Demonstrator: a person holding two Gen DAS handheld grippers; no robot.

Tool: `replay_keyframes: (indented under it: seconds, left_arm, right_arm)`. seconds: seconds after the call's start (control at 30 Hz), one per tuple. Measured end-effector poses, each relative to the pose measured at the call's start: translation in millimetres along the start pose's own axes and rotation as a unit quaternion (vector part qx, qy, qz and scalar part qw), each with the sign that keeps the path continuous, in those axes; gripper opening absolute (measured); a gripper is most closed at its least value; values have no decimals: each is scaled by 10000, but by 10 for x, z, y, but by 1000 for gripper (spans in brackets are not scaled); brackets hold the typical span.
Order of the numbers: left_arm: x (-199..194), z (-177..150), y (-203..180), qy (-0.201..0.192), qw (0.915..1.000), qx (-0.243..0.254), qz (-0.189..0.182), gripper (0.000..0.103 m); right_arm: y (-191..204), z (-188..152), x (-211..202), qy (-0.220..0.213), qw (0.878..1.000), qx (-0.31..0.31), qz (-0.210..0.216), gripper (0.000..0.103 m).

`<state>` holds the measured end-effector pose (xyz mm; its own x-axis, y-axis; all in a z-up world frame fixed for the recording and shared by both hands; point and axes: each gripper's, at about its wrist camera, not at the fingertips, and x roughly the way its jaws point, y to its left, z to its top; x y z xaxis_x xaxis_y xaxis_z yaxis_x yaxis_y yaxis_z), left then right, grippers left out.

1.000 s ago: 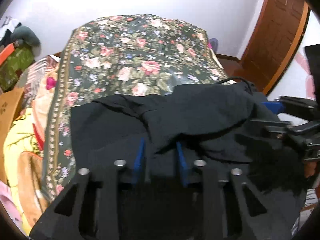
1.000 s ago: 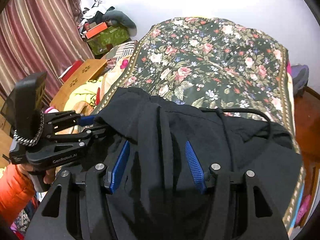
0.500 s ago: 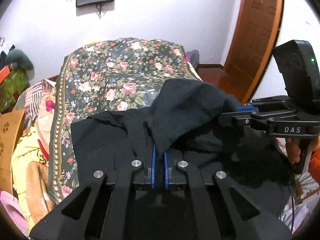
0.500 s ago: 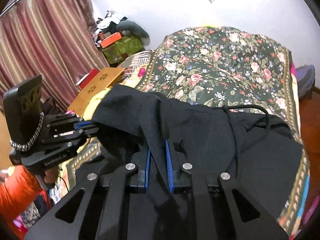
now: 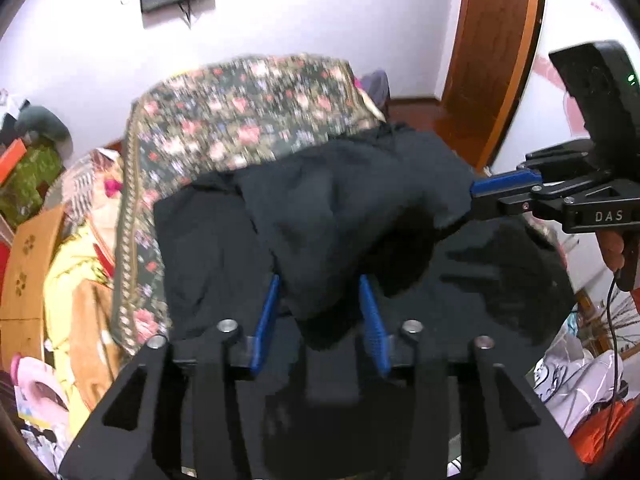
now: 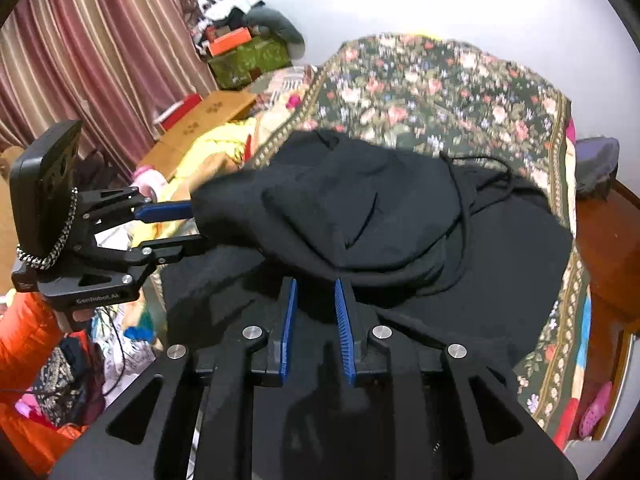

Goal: Fold large clothes
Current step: 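Fold the hood down onto the body with both grippers and release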

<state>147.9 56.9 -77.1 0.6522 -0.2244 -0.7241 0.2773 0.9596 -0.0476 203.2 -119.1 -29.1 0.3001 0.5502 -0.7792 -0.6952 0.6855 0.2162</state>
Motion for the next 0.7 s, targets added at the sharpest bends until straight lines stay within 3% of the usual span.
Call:
replay_keyframes:
  seconds: [0.13, 0.27, 0.47, 0.6, 0.7]
  left_arm:
    - [-212, 186, 119, -530, 9984, -84, 188, 54]
    - [-129, 406, 294, -656, 9967, -378, 290, 55]
    - [372, 392, 371, -167, 9970, -746, 138, 55]
    - [709, 104, 239, 310, 9976, -599, 160, 55]
    - [934, -138, 130, 652, 9966, -464, 183, 56]
  right_arm:
    - [-27, 146, -127, -516, 9985, 172, -84, 48]
    - [-45, 290, 22, -707, 9964, 334, -331, 50]
    - [-103, 145, 578, -64, 9980, 523, -355, 50]
    - [-136, -161, 809, 354, 9972, 523, -401, 50]
    - [-122, -323, 816, 356, 9975, 450, -423, 50]
